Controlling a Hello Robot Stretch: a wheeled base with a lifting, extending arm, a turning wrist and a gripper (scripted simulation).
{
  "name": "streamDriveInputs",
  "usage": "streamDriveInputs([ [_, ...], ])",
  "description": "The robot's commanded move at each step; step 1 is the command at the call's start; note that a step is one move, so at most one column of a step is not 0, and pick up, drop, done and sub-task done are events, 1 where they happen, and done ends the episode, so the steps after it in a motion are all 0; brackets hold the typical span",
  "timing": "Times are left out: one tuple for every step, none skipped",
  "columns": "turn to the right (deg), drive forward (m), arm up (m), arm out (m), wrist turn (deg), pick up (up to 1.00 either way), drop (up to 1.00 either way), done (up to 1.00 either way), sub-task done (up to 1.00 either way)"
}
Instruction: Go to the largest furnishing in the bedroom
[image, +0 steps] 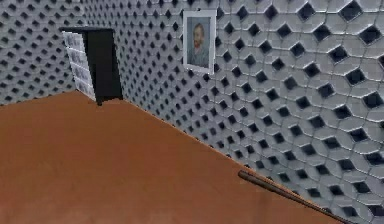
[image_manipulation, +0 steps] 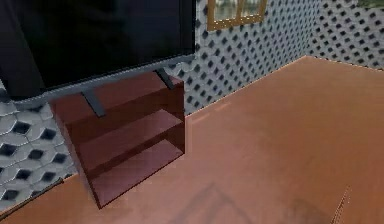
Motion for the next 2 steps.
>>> streamDriveInputs([
  [0.0, 0.15, 0.00, 0.00, 0.0, 0.00, 0.00, 0.00, 0.00],
  [-45.0, 0.00, 0.00, 0.00, 0.0, 0.00, 0.00, 0.00, 0.00],
])
